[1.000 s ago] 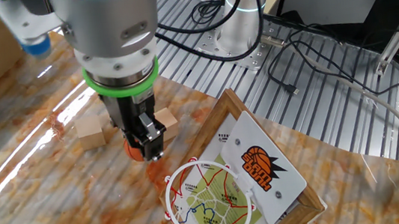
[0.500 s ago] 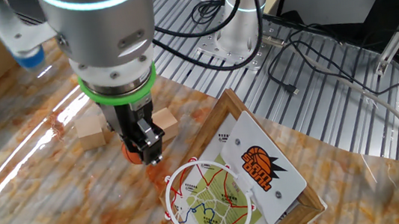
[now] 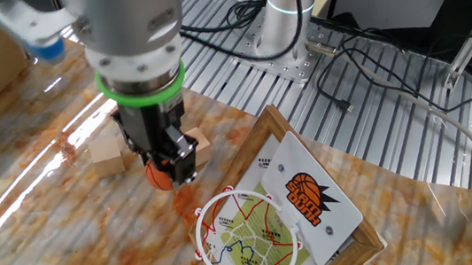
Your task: Grab a basketball, release it and shoot it into the basket
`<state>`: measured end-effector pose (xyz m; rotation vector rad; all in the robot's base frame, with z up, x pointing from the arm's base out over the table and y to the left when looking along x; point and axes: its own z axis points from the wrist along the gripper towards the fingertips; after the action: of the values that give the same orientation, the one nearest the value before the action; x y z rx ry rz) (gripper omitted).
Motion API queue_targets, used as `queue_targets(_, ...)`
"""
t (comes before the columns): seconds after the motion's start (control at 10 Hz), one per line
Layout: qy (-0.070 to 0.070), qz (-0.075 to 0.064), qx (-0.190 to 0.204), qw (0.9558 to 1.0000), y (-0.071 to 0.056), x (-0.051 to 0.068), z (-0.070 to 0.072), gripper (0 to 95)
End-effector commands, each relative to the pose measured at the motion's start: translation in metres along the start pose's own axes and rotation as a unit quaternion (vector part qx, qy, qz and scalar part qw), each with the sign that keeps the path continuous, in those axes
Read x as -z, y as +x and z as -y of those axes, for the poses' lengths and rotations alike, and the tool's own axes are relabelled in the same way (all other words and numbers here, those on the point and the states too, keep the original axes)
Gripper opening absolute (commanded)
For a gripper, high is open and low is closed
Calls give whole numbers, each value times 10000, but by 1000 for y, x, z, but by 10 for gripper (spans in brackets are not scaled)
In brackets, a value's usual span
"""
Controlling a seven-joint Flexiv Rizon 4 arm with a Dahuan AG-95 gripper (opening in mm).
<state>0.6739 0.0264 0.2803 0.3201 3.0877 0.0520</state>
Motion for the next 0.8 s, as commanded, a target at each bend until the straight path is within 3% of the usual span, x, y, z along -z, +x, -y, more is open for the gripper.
queue_targets(0.1, -20, 32, 37, 10000, -1, 0, -1, 0)
queue_targets(0.2, -26, 23, 11, 10000, -1, 0, -1, 0)
queue_targets(0.4, -214, -38, -189, 9996, -1, 1, -1, 0)
queue_targets(0.8, -102, -64, -360, 9993, 9, 19, -30, 0)
